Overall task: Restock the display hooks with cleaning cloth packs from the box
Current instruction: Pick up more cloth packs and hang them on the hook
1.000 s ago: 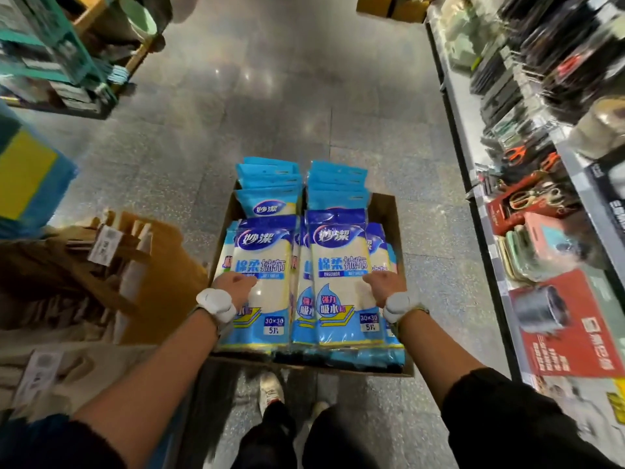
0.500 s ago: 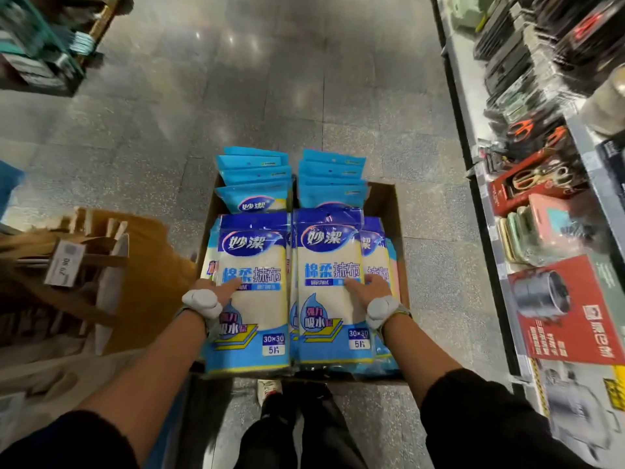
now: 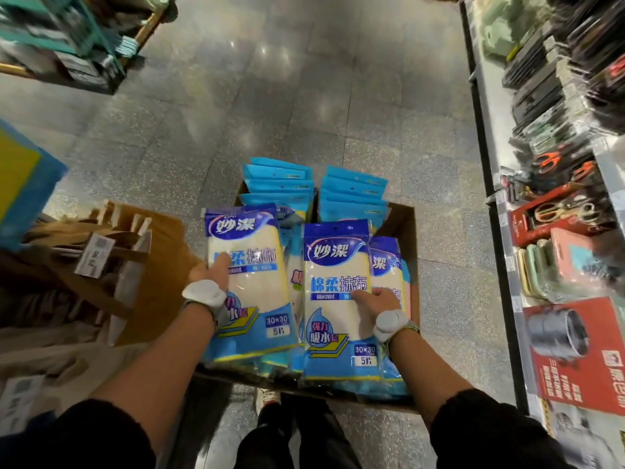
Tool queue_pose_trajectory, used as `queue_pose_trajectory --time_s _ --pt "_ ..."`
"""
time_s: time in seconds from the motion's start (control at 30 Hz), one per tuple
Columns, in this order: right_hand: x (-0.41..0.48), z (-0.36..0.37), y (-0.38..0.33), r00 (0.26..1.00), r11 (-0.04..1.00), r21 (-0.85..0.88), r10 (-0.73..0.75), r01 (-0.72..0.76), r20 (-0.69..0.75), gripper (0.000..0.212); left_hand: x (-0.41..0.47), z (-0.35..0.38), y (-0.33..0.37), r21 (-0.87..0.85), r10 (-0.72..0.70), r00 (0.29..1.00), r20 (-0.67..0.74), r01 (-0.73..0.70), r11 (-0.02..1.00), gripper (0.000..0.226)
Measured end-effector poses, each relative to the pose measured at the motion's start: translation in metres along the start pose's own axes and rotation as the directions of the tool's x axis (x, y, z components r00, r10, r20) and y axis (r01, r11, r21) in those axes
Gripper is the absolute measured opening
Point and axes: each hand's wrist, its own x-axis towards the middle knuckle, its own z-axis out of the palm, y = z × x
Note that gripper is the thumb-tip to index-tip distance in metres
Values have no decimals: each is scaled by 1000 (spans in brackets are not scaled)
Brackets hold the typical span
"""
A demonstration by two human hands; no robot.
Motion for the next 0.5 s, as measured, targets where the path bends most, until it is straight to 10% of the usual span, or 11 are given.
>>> queue_pose_trajectory --time_s 0.5 --pt "-29 28 -13 983 999 17 26 -30 184 66 -24 72 -33 125 -150 869 471 102 987 53"
